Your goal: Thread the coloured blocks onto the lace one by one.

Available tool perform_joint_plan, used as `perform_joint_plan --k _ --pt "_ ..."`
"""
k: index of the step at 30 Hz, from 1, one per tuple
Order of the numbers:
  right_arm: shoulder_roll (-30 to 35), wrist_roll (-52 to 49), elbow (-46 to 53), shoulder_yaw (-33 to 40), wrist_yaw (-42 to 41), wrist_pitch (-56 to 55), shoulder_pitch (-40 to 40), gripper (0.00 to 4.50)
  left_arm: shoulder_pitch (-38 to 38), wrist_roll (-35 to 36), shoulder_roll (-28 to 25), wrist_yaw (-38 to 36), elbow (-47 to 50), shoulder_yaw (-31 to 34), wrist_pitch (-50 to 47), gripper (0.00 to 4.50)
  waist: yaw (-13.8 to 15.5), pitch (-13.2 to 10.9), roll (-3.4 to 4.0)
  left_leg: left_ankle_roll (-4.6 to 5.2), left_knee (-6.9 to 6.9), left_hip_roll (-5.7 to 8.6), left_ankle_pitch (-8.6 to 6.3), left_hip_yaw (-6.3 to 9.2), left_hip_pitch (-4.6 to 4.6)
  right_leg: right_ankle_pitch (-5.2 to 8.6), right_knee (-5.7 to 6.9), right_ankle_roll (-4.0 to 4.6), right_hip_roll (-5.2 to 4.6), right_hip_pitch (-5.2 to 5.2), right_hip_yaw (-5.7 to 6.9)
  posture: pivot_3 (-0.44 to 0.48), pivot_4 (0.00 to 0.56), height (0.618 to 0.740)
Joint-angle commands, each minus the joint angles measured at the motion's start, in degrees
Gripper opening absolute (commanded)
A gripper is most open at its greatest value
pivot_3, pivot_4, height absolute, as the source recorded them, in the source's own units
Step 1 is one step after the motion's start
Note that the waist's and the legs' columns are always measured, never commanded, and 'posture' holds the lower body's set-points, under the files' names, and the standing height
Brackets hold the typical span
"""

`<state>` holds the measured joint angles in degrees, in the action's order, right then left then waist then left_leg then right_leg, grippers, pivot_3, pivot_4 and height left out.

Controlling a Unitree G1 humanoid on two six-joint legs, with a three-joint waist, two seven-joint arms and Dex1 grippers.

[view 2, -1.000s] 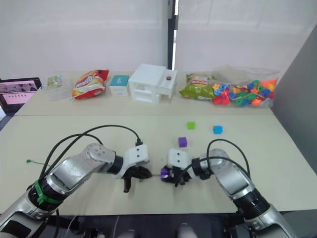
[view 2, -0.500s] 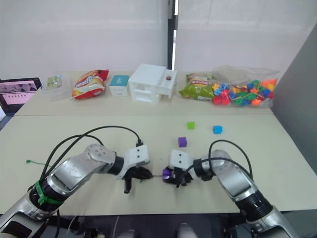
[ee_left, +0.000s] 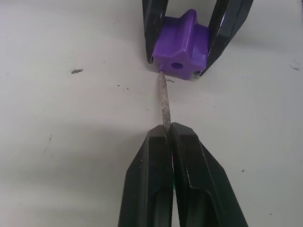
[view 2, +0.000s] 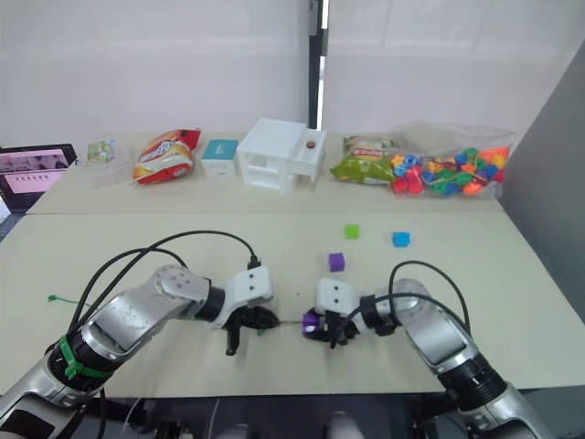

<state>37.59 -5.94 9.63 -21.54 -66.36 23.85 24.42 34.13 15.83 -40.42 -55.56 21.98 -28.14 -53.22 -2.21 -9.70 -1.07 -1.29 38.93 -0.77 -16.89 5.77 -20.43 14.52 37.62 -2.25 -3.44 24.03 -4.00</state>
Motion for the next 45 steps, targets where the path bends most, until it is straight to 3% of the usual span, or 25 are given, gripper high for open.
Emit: perform_joint_plan --k 1,37,45 --pt "-0.32 -0.18 -0.07 -1.49 -0.68 0.94 -0.78 1.37 0.73 0.44 0.83 -0.63 1.81 0.36 1.34 0.0 0.0 0.0 0.0 0.0 0.0 0.0 0.0 0.0 0.0 0.0 0.0 0.0 0.0 0.0 0.0 0.0 0.15 0.74" --pt "-1.77 -5.65 1.19 0.92 -1.86 2.22 -3.79 1.37 -2.3 1.7 4.84 -1.37 1.82 2.98 3.12 0.0 0.01 0.0 0.0 0.0 0.0 0.0 0.0 0.0 -0.01 0.0 0.01 0.0 0.0 0.01 0.0 0.0 0.15 0.74" --pt "-0.44 -4.66 -0.55 1.4 -1.75 1.27 -4.07 1.37 -3.31 1.74 2.26 -2.41 2.51 4.12 3.24 0.0 -0.04 0.0 0.0 0.0 0.0 0.0 0.0 0.0 -0.01 0.0 0.0 0.0 0.0 0.01 0.0 0.0 0.15 0.74"
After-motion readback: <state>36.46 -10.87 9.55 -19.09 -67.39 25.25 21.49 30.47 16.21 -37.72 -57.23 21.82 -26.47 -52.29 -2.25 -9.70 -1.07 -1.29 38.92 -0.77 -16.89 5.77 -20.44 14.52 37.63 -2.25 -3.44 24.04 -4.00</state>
